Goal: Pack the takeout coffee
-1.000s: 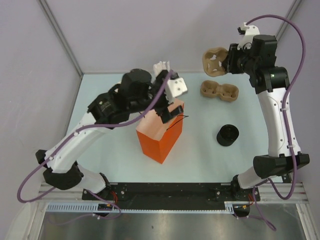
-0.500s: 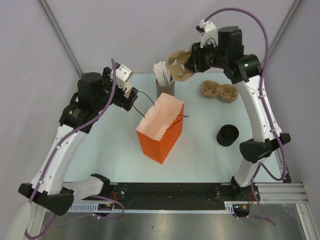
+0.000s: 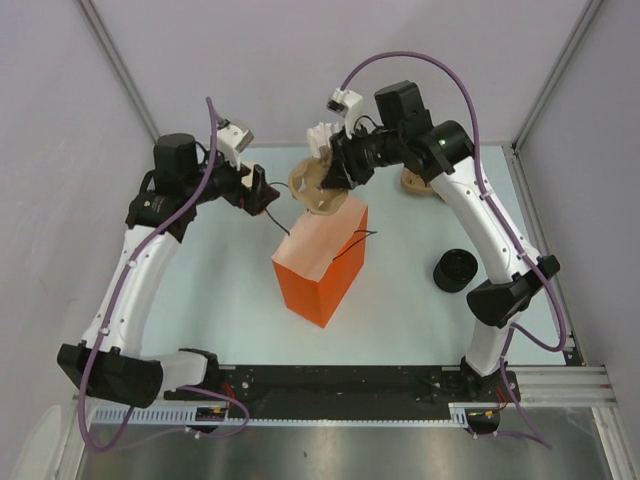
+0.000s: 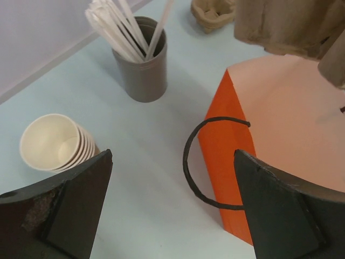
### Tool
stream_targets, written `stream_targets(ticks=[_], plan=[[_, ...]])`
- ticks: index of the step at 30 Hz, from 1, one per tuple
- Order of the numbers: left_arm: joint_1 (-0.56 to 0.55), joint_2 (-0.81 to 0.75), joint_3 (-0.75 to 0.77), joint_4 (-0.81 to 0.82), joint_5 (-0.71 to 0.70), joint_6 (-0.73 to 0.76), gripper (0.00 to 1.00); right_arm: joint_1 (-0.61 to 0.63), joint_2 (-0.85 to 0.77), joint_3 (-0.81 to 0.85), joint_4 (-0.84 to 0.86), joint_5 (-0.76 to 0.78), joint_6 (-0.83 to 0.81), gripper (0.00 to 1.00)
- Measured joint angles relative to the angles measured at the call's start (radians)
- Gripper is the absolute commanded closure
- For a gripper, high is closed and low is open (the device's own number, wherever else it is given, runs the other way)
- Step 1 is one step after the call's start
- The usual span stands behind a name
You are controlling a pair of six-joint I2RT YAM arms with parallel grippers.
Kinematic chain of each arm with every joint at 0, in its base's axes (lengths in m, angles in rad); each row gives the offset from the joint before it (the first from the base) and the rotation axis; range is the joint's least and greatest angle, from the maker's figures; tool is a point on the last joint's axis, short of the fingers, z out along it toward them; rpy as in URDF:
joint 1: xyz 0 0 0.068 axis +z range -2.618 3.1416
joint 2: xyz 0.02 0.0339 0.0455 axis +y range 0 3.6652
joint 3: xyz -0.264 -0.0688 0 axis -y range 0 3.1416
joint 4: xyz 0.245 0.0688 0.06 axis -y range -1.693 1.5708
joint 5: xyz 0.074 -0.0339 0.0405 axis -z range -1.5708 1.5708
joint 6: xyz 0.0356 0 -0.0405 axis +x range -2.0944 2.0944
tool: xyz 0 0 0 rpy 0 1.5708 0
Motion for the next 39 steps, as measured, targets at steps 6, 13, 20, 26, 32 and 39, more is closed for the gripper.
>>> stream_targets(ticks=[6,13,20,26,32,39], plan=[[0.0,0.031,0.0,-0.01,0.092,-0.002,0.13,0.027,-0.013,-0.05,-0.013,-0.045,-0.007,0.67],[0.0,0.034,0.0,-0.013,0.114,-0.009,0.29,0.099,-0.067,-0.11,-0.02,-0.056,-0.015,0.66],[0.0,0.04,0.0,-0.013,0.114,-0.016,0.4,0.129,-0.108,-0.197,-0.02,-0.055,-0.016,0.66],[0.0,0.041,0.0,-0.013,0.114,-0.018,0.46,0.133,-0.111,-0.239,-0.019,-0.048,-0.016,0.66],[0.0,0.041,0.0,-0.011,0.115,-0.018,0.5,0.134,-0.109,-0.247,-0.019,-0.028,-0.016,0.67],[0.0,0.041,-0.002,-0.007,0.119,-0.02,0.55,0.133,-0.083,-0.249,-0.019,0.006,-0.016,0.67]])
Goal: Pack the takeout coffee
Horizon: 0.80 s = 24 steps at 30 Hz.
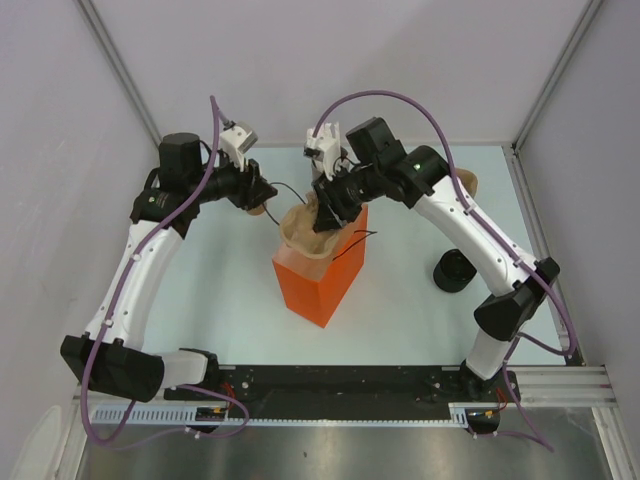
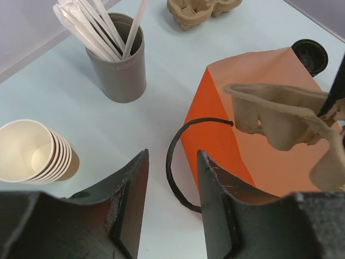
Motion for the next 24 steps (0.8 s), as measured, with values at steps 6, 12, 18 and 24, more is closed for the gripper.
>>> stream_targets(ticks=[6,12,18,24], plan=[[0.0,0.0,-0.002,0.001,0.014,-0.015,0.57,0.0,0.024,-0.002,-0.002,0.035,-0.005,0.68],[-0.003,0.0,-0.002,0.006,0.021,-0.023,0.57,0.0,0.037,-0.002,-0.013,0.06,-0.015,0.68],[-0.012,0.0,-0.002,0.007,0.021,-0.023,0.59,0.0,0.044,-0.002,-0.019,0.1,-0.019,0.68],[-0.021,-0.001,-0.004,0.007,0.02,-0.023,0.62,0.008,0.062,-0.002,-0.035,0.148,-0.038,0.67]])
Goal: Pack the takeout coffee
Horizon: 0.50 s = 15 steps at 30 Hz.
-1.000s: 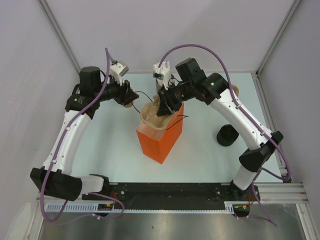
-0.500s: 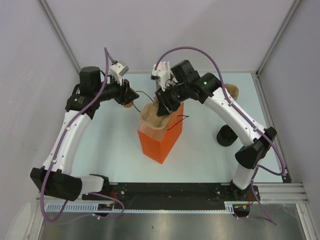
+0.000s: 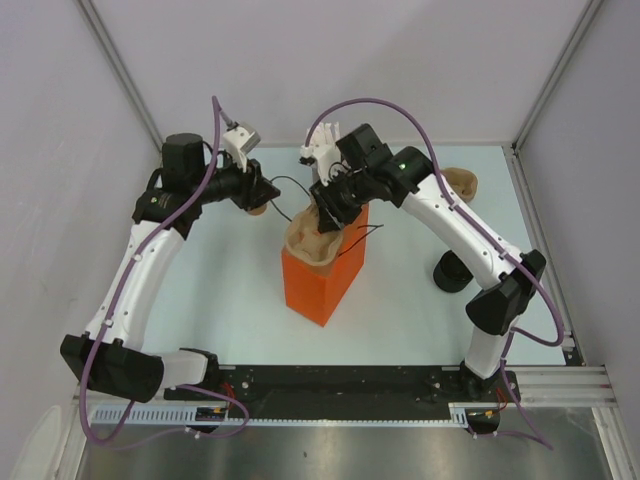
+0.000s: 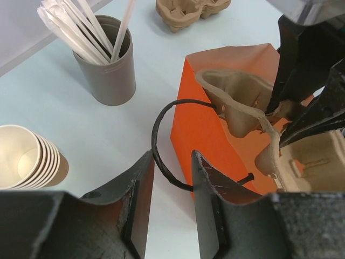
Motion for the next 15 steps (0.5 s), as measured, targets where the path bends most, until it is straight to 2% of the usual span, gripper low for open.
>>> stream_targets(ticks=[15], plan=[[-0.024,0.0,-0.003,0.001,0.0,0.0,0.64,0.044,0.009,0.0,-0.033,0.04,-0.029,0.67]])
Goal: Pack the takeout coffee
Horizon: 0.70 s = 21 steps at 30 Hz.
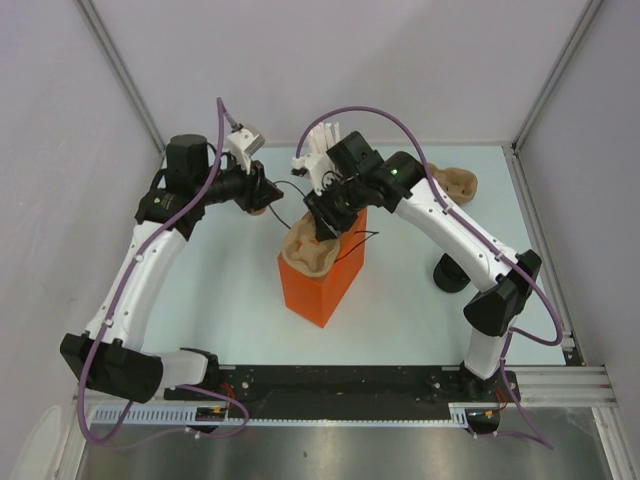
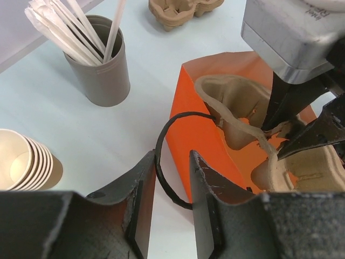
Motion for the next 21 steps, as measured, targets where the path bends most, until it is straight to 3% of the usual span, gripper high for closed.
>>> stream_targets(ticks=[12,21], plan=[[-0.002,-0.008,-0.012,0.0,-0.002,0.0,0.73,0.0,0.0,0.0,-0.002,0.001,0.0,0.67],[-0.002,-0.008,-0.012,0.0,-0.002,0.0,0.88,0.0,0.0,-0.018,-0.002,0.0,-0.001,0.67]])
